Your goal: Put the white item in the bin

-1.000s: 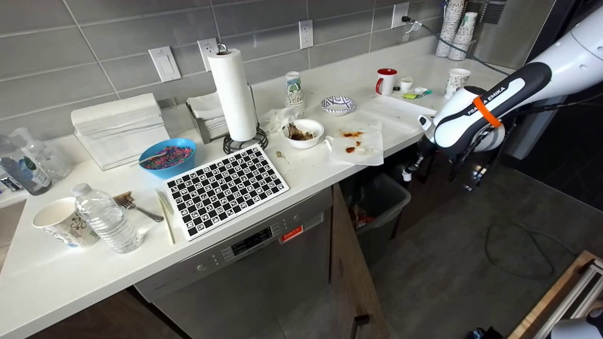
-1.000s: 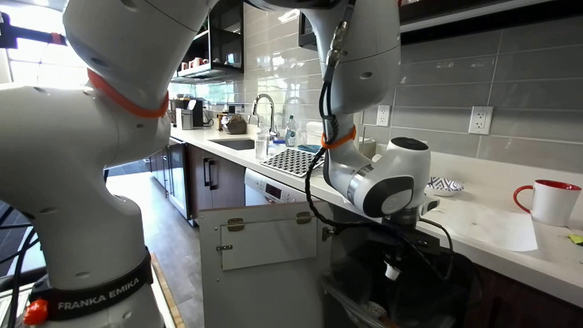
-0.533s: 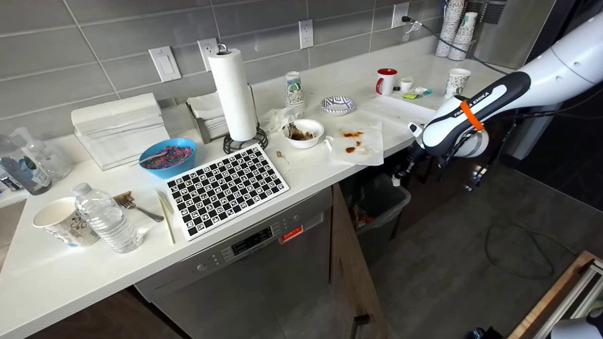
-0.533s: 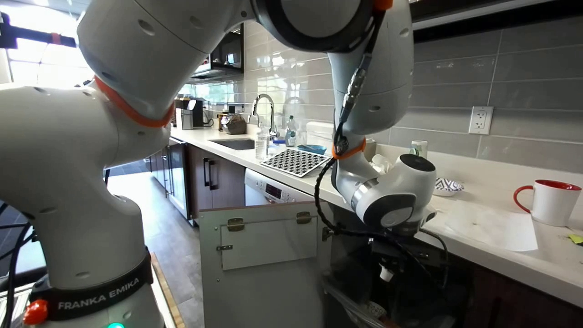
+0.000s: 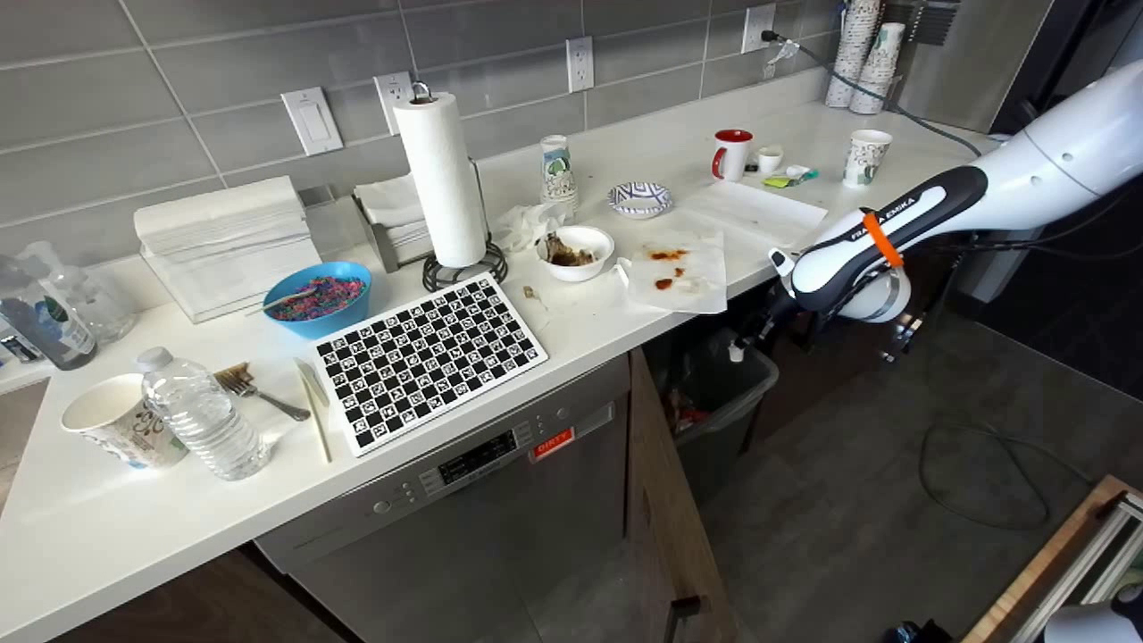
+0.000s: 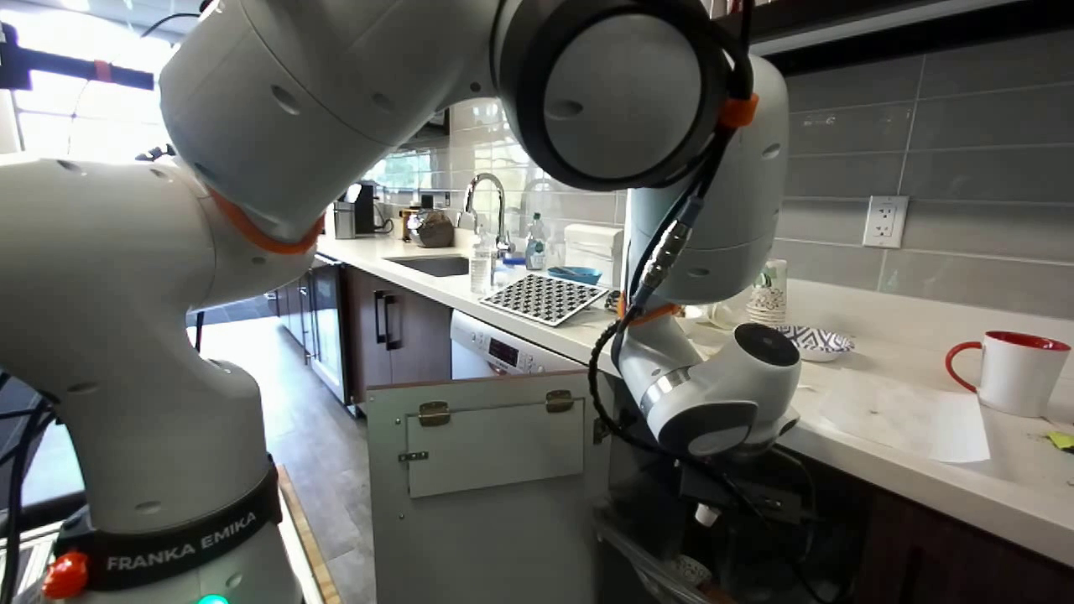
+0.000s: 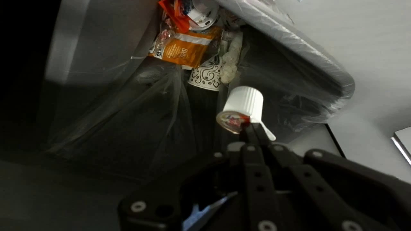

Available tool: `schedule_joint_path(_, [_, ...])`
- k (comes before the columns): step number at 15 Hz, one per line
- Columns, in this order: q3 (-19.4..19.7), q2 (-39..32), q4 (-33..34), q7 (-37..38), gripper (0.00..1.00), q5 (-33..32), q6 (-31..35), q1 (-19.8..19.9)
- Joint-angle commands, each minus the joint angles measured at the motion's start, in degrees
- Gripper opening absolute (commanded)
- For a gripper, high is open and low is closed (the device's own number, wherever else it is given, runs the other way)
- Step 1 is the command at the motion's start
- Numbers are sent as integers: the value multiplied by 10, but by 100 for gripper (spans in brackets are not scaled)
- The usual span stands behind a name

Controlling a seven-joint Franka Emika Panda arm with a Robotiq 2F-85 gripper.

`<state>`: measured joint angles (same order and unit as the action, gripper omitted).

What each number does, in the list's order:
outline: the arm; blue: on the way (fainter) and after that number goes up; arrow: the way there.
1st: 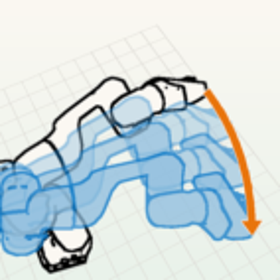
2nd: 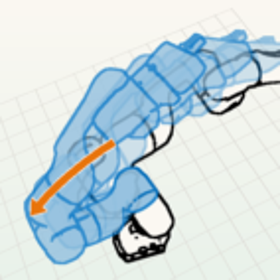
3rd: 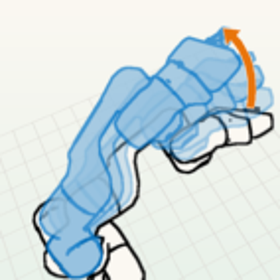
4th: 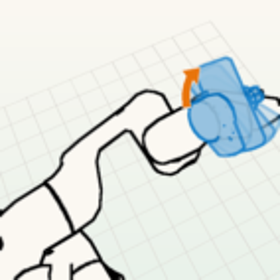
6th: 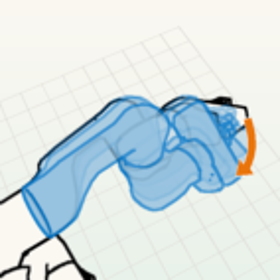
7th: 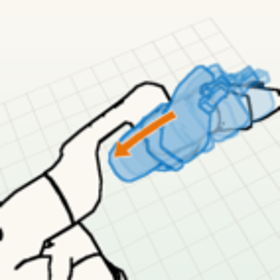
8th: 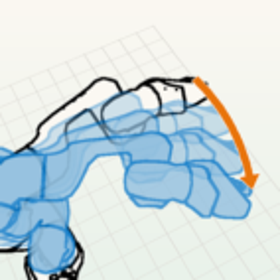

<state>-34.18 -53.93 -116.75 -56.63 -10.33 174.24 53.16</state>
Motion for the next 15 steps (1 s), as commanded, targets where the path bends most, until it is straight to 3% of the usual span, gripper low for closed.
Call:
schedule_joint_path(1, [0, 0, 0, 2, 0, -1, 1, -1])
schedule_joint_path(3, [7, -19, 10, -7, 0, -8, 14, -8])
schedule_joint_path(10, [-29, -120, 32, -55, 0, -22, 41, 38])
schedule_joint_path(15, [-28, -164, 56, -51, 0, -50, 84, 41])
